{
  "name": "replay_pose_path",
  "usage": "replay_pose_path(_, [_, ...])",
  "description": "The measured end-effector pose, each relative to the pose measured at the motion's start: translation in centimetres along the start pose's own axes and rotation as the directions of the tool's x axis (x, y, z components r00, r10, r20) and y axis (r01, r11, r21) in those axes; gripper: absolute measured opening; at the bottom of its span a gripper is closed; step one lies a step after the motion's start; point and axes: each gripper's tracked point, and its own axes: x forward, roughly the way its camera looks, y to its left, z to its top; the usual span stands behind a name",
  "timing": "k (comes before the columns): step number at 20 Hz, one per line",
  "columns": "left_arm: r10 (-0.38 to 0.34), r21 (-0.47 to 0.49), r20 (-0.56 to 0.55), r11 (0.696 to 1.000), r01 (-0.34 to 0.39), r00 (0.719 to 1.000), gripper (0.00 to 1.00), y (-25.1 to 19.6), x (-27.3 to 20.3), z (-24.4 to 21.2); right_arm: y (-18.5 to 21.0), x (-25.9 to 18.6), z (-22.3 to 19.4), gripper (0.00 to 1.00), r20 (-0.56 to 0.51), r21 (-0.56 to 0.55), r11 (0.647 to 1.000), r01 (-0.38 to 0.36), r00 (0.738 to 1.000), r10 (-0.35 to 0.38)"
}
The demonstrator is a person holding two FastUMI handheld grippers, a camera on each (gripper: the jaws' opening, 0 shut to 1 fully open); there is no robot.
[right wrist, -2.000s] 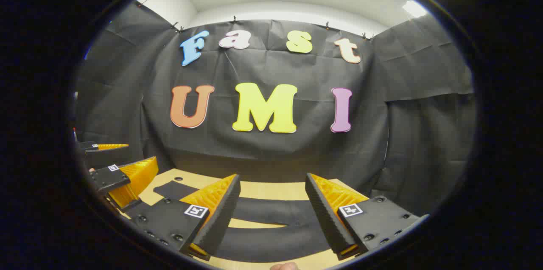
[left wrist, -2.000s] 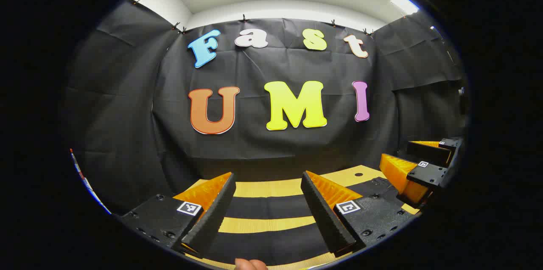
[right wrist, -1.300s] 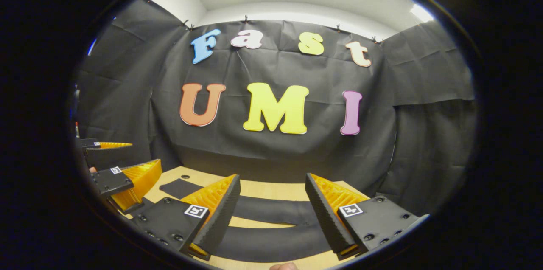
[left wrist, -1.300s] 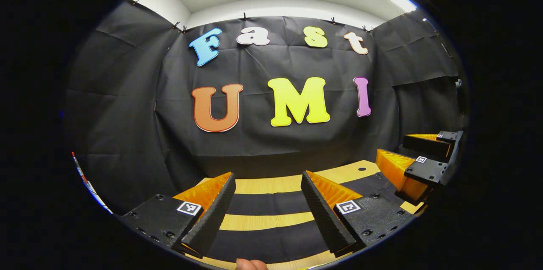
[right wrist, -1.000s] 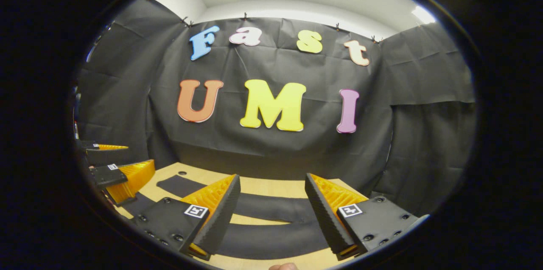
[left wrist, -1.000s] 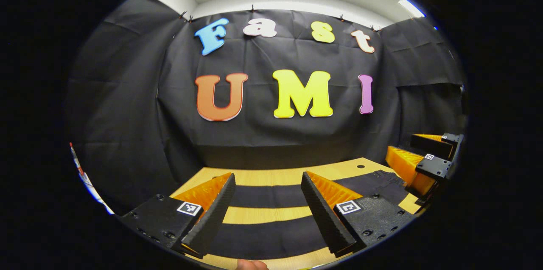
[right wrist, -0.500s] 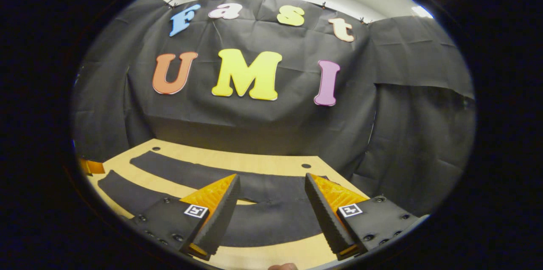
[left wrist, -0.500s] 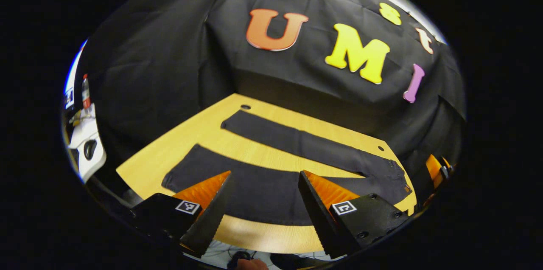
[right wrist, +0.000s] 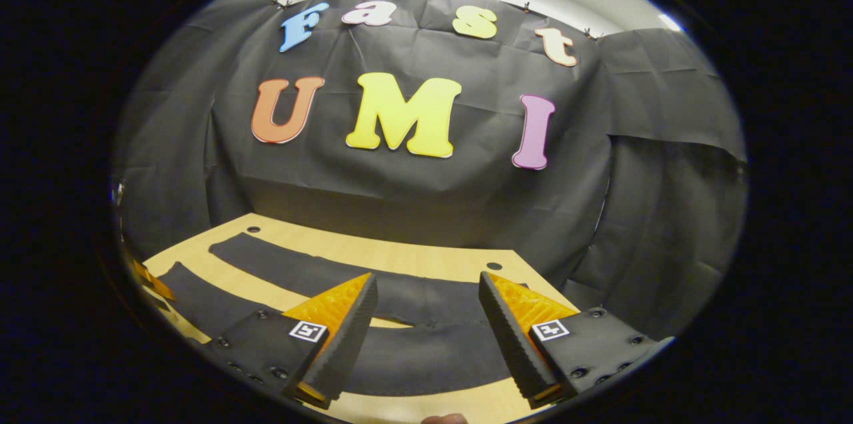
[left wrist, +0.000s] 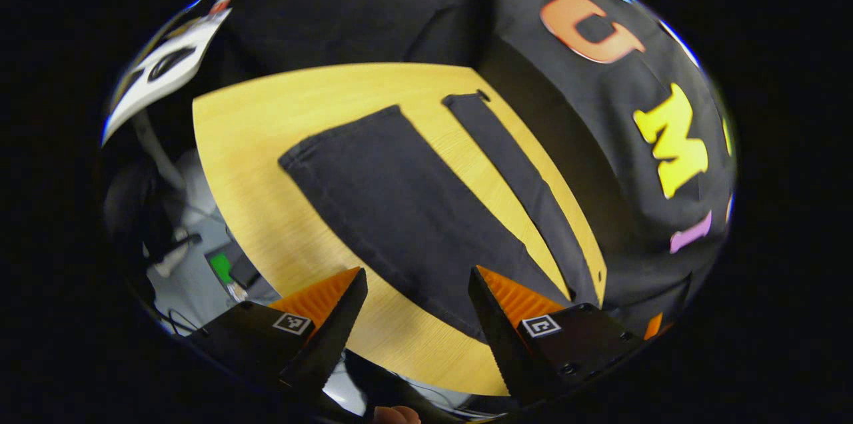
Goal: Grasp the waist and the cuffs of the jeans and fold them to make the two legs overlap; first hold the waist and fold one-third of the jeans toward the cuffs, then hold the cuffs and fold the remaining one-third in the same direction to finish folding.
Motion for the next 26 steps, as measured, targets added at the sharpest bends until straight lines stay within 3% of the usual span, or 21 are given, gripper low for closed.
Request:
replay_pose_path(3, [0.008, -0.121, -0.018, 0.993, -0.01, 1.0, 0.99, 1.0, 1.1, 0.4, -0.8, -0.2, 0.5, 0.93, 0.01, -0.009, 1.0, 0.015, 1.0, -0.015])
replay_pose_path(8, [-0.045, -0.254, 0.001, 0.966, 0.044, 0.999, 0.99, -0.5, 2.2, 2.3, -1.3, -0.2, 0.9, 0.93, 0.01, -0.003, 0.999, 0.034, 0.999, -0.034])
replay_pose_path(14, [-0.094, -0.271, 0.071, 0.956, 0.11, 0.993, 0.97, -1.3, 4.3, 4.6, -2.1, -0.5, 0.4, 0.93, 0.001, -0.011, 0.999, 0.045, 0.999, -0.045])
replay_pose_path(16, [-0.13, -0.321, 0.066, 0.936, 0.144, 0.989, 0.67, -0.8, 5.2, 4.7, -2.4, -0.4, 0.3, 0.93, -0.007, -0.013, 0.999, 0.049, 0.999, -0.049])
replay_pose_path(17, [-0.135, -0.355, 0.06, 0.923, 0.147, 0.989, 0.61, -1.0, 5.2, 5.0, -2.5, -0.3, 0.0, 0.93, -0.013, -0.015, 0.999, 0.05, 0.999, -0.05])
replay_pose_path(18, [-0.142, -0.381, 0.057, 0.912, 0.153, 0.988, 0.43, -1.1, 5.6, 5.1, -2.6, -0.3, -0.1, 0.93, -0.018, -0.013, 0.999, 0.049, 0.999, -0.049])
replay_pose_path(19, [-0.146, -0.393, 0.057, 0.906, 0.157, 0.988, 0.53, -1.3, 5.7, 5.1, -2.7, -0.1, -0.3, 0.93, -0.022, -0.012, 0.999, 0.05, 0.998, -0.05])
replay_pose_path(20, [-0.143, -0.384, 0.056, 0.91, 0.154, 0.988, 0.4, -1.4, 6.0, 5.1, -2.7, 0.1, -0.2, 0.93, -0.022, -0.013, 0.999, 0.05, 0.998, -0.05])
replay_pose_path(21, [-0.138, -0.369, 0.054, 0.917, 0.149, 0.989, 0.41, -1.3, 6.4, 4.9, -2.8, 0.2, -0.1, 0.93, -0.022, -0.016, 0.999, 0.051, 0.998, -0.051])
replay_pose_path(22, [-0.131, -0.364, 0.048, 0.921, 0.14, 0.99, 0.35, -1.0, 6.9, 4.9, -2.9, 0.3, -0.1, 0.93, -0.022, -0.021, 0.999, 0.051, 0.998, -0.051])
replay_pose_path(23, [-0.148, -0.378, 0.051, 0.912, 0.156, 0.988, 0.15, -1.3, 7.0, 5.3, -3.0, 0.4, 0.0, 0.93, -0.023, -0.025, 0.998, 0.052, 0.998, -0.053])
replay_pose_path(25, [-0.157, -0.399, 0.042, 0.903, 0.161, 0.987, 0.1, -1.4, 7.1, 5.6, -4.0, 0.6, -0.3, 0.93, -0.032, -0.02, 0.998, 0.063, 0.997, -0.063])
replay_pose_path(26, [-0.16, -0.394, 0.037, 0.905, 0.162, 0.986, 0.0, -1.5, 7.0, 5.2, -5.3, 0.9, -1.1, 0.93, -0.052, -0.003, 0.996, 0.084, 0.995, -0.084])
